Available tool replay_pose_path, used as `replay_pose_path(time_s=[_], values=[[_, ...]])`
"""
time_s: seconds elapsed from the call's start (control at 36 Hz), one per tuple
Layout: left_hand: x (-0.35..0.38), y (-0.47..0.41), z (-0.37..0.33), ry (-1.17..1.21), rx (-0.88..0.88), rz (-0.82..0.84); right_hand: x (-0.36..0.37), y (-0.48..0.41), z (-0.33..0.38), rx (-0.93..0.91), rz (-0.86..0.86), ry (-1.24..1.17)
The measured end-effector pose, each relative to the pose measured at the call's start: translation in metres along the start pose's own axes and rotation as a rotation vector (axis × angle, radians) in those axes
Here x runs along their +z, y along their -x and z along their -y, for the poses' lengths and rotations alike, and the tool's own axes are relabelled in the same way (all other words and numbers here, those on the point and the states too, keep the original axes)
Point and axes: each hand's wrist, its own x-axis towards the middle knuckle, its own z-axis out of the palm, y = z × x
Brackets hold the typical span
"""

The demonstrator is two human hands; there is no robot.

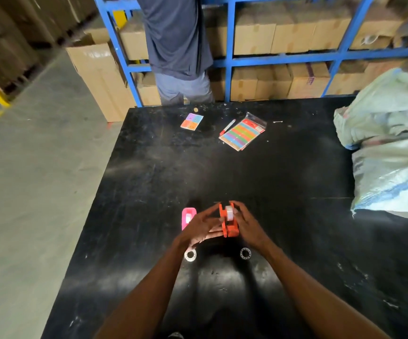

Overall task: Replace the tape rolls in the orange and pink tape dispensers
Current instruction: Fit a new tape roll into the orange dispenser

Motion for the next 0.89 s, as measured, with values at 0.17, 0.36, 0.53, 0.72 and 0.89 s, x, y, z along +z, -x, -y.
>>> replay_pose_path(time_s=[0.17,0.36,0.53,0.72,0.89], values=[[-0.002,0.008,0.004,0.036,0.004,-0.018,0.003,0.02,0.018,-0.053,-0.021,0.008],[0.001,0.02,-0.005,0.068,0.022,0.013,0.005,0.025,0.022,-0.077,-0.047,0.072],[-0.002,0.023,-0.01,0.056,0.005,0.028,0.005,0.028,0.027,-0.076,-0.045,0.123],[-0.005,0.028,-0.016,0.106,0.004,0.037,0.01,0.027,0.034,-0.112,-0.072,0.115],[-0.01,0.027,-0.025,0.079,-0.019,0.053,0.014,0.03,0.04,-0.14,-0.115,0.06]])
